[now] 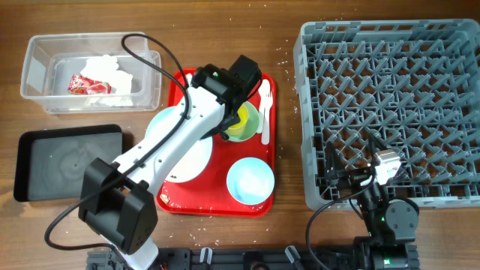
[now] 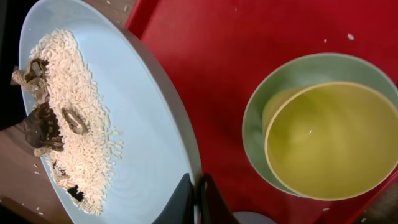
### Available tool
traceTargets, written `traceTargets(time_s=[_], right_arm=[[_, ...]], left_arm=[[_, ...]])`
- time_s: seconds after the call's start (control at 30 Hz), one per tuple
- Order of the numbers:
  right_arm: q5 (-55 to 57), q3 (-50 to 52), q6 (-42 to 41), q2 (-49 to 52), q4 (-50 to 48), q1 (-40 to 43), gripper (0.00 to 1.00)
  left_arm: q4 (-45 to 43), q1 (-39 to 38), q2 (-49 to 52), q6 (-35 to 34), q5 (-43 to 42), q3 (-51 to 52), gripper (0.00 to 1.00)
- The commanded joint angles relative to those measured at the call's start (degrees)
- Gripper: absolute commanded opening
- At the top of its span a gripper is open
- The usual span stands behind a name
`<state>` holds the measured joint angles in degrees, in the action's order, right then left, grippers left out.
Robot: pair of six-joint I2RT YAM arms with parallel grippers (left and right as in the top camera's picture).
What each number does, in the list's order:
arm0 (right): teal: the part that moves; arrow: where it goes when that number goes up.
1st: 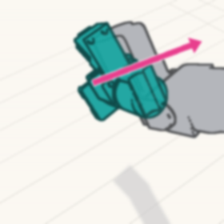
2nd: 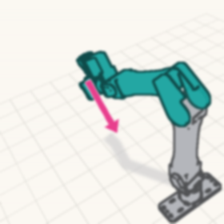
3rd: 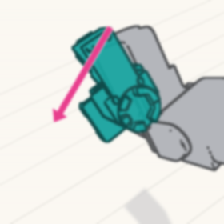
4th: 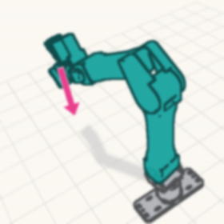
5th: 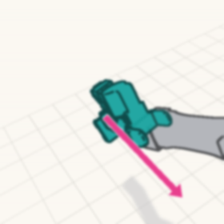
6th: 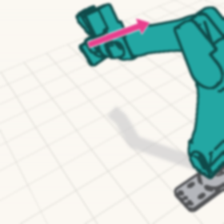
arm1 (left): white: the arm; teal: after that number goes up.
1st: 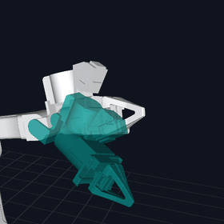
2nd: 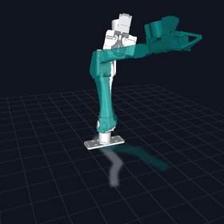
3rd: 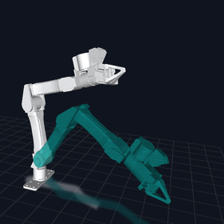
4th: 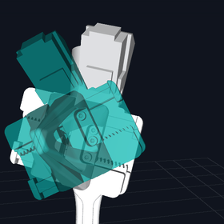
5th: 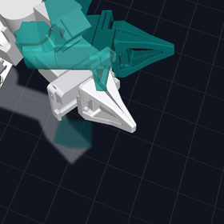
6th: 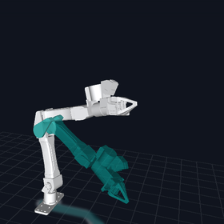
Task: Sort waste into correct bins and load items into the dishwasher rack
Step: 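Tip the plate over the black tray to dump the rice scraps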
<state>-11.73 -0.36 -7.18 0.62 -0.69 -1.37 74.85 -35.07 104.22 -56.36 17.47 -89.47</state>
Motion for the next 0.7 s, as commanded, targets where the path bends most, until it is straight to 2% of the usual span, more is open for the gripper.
traceTargets(time_s=[0.0, 0.1, 0.33, 0.43, 0.53, 0.6, 0.67], right_arm=[[0.15, 0.07, 1.01, -0.35, -0.22, -0.07, 1.0], [0.15, 0.07, 1.03, -0.35, -0.22, -0.07, 1.0], [0.15, 0.07, 1.01, -0.35, -0.22, -0.07, 1.0], [0.15, 0.07, 1.03, -0.35, -0.22, -0.07, 1.0], [0.15, 0.07, 1.03, -0.37, -0.22, -0.07, 0.99], [0.15, 0.07, 1.01, -0.35, -0.22, -0.07, 1.0], [0.15, 0.07, 1.01, -0.35, -0.22, -0.07, 1.0]], left_arm=[[3.65, 2.29, 0.24, 0.72, 6.71, -3.52, 0.04], [4.33, 7.5, 0.24, 2.23, 6.91, -3.65, 0.04], [3.1, 26.86, -1.66, 5.25, 5.57, -8.94, 0.04], [-2.58, 37.9, -5.22, 9.16, -6.14, -10.01, 0.04], [-4.2, 48.57, -7.56, 9.75, -16.35, -9.99, 0.04], [-4.33, 56.48, -7.58, 11.72, -25.88, -9.97, 0.04], [-4.04, 65.7, -7.58, 15.65, -39.3, -9.97, 0.04]])
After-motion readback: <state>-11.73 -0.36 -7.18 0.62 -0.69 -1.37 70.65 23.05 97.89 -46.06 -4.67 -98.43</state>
